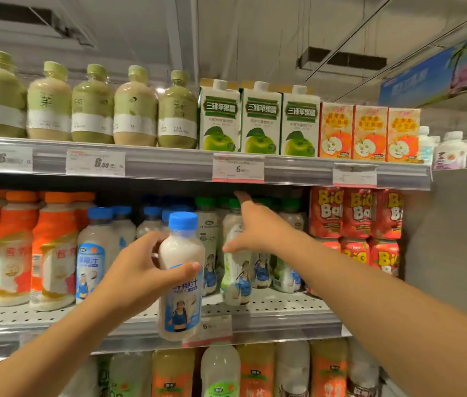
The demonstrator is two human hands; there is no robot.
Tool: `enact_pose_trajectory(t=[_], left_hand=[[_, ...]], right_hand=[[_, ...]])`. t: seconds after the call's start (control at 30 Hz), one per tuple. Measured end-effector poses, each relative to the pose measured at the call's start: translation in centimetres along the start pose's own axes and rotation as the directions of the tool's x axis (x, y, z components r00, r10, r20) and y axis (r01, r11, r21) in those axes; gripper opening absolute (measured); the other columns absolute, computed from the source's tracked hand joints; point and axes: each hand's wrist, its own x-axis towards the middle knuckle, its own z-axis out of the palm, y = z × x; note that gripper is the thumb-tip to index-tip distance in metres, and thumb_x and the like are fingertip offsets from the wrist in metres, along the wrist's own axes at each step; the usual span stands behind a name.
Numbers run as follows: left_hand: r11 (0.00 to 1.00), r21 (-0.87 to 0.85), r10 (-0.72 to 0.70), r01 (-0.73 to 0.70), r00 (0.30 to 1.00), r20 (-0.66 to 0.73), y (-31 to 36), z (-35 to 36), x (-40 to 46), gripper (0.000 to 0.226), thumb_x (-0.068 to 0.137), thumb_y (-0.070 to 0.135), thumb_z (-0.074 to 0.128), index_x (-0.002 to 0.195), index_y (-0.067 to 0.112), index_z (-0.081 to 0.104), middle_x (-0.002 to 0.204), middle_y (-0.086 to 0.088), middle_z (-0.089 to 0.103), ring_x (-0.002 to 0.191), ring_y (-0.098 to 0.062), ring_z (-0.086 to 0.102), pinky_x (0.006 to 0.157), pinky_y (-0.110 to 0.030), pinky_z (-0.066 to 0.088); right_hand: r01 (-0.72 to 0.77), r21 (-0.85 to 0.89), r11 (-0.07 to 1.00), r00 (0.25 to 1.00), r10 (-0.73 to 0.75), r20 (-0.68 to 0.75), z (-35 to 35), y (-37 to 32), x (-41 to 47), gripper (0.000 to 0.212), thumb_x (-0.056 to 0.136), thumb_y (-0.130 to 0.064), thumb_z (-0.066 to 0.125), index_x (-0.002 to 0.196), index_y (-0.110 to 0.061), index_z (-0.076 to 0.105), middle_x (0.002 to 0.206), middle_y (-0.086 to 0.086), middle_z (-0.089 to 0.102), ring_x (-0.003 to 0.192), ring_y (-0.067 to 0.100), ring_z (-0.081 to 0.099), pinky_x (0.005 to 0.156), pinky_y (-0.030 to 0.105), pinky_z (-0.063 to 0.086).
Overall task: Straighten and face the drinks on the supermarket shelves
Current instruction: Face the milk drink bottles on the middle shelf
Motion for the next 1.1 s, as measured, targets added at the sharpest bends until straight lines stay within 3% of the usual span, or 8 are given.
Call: enact_pose_trajectory(t=[0.2, 0.5, 0.67, 0.73, 0.8, 0.93, 1.0, 1.1], left_hand=[[0.999, -0.037, 0.028, -0.027, 1.000, 0.006, -0.4, 1.5, 1.3, 0.053, 0.057, 0.054, 0.079, 0.103, 0.037, 0.058, 0.093, 0.021, 0.068, 0.084, -0.001, 0.068, 0.061, -0.023, 0.057], [0.999, -0.052, -0.003, 0.004, 1.000, 0.020, -1.5, 0.7, 1.3, 0.059, 0.055, 0.055, 0.079, 0.104, 0.030, 0.061, 0.095, 0.006, 0.071, 0.084, -0.009, 0.070, 0.071, -0.035, 0.060], [0.999, -0.045, -0.013, 0.013, 1.000, 0.002, -1.2, 0.0, 1.0, 0.058, 0.056, 0.052, 0.079, 0.104, 0.025, 0.060, 0.095, 0.001, 0.070, 0.084, -0.012, 0.070, 0.073, -0.038, 0.060], [0.999, -0.040, -0.015, 0.015, 1.000, 0.003, -1.2, -0.3, 0.9, 0.053, 0.062, 0.046, 0.082, 0.105, 0.024, 0.061, 0.096, 0.001, 0.071, 0.085, -0.012, 0.070, 0.075, -0.040, 0.060], [1.000, -0.026, -0.017, 0.017, 1.000, 0.010, -1.2, -0.6, 0.6, 0.051, 0.065, 0.043, 0.083, 0.107, 0.023, 0.060, 0.097, 0.001, 0.071, 0.087, -0.012, 0.070, 0.076, -0.040, 0.060], [1.000, -0.001, -0.011, 0.011, 0.999, 0.031, -1.1, -1.0, -0.4, 0.052, 0.066, 0.042, 0.083, 0.108, 0.025, 0.059, 0.098, 0.001, 0.070, 0.087, -0.011, 0.069, 0.077, -0.039, 0.059], [1.000, -0.010, 0.001, -0.001, 0.999, 0.049, -1.0, -1.5, -0.9, 0.052, 0.067, 0.042, 0.084, 0.109, 0.024, 0.059, 0.098, 0.000, 0.070, 0.087, -0.012, 0.069, 0.077, -0.040, 0.059], [0.999, -0.033, 0.045, -0.042, 0.996, 0.078, -1.0, -2.6, -1.6, 0.052, 0.066, 0.042, 0.083, 0.108, 0.023, 0.060, 0.096, -0.001, 0.071, 0.085, -0.014, 0.070, 0.077, -0.044, 0.059]], right_hand=[[-0.086, 0.073, 0.994, 0.996, 0.088, -0.016, 1.5, 0.2, 0.9, 0.116, 0.072, -0.031, 0.082, 0.150, -0.038, -0.003, 0.140, 0.013, 0.046, 0.116, 0.034, 0.055, 0.091, 0.045, 0.052], [-0.239, 0.047, 0.970, 0.966, 0.232, 0.111, 2.6, 0.3, 4.5, 0.122, 0.075, -0.028, 0.081, 0.149, -0.042, -0.014, 0.161, 0.008, 0.013, 0.140, 0.036, 0.031, 0.109, 0.051, 0.033], [-0.212, 0.039, 0.977, 0.974, 0.208, 0.090, 2.2, 0.0, 3.4, 0.124, 0.076, -0.024, 0.080, 0.147, -0.042, -0.020, 0.161, 0.008, 0.014, 0.137, 0.035, 0.036, 0.107, 0.049, 0.039], [-0.136, 0.005, 0.991, 0.991, 0.136, -0.010, 1.6, 0.1, 1.8, 0.110, 0.080, -0.013, 0.072, 0.151, -0.037, -0.009, 0.161, 0.005, 0.011, 0.137, 0.032, 0.037, 0.105, 0.045, 0.042], [0.039, -0.010, 0.999, 0.983, -0.040, -0.179, 0.9, -0.1, -0.2, 0.079, 0.082, -0.007, 0.060, 0.150, -0.029, 0.024, 0.154, 0.002, 0.026, 0.118, 0.024, 0.052, 0.094, 0.039, 0.049], [0.297, 0.374, 0.878, 0.944, -0.213, -0.250, 0.1, -3.6, -3.7, 0.038, 0.084, -0.015, 0.052, 0.117, -0.030, 0.060, 0.116, -0.010, 0.061, 0.063, -0.007, 0.052, 0.063, 0.014, 0.043], [0.253, 0.562, 0.787, 0.967, -0.209, -0.142, 0.2, -6.2, -4.7, 0.034, 0.081, -0.031, 0.053, 0.115, -0.034, 0.059, 0.112, -0.011, 0.063, 0.066, -0.006, 0.057, 0.063, 0.019, 0.049], [0.243, 0.467, 0.850, 0.966, -0.253, -0.042, 1.1, -9.2, -5.5, 0.056, 0.074, -0.060, 0.058, 0.125, -0.038, 0.053, 0.118, -0.014, 0.058, 0.097, 0.003, 0.058, 0.078, 0.029, 0.053]])
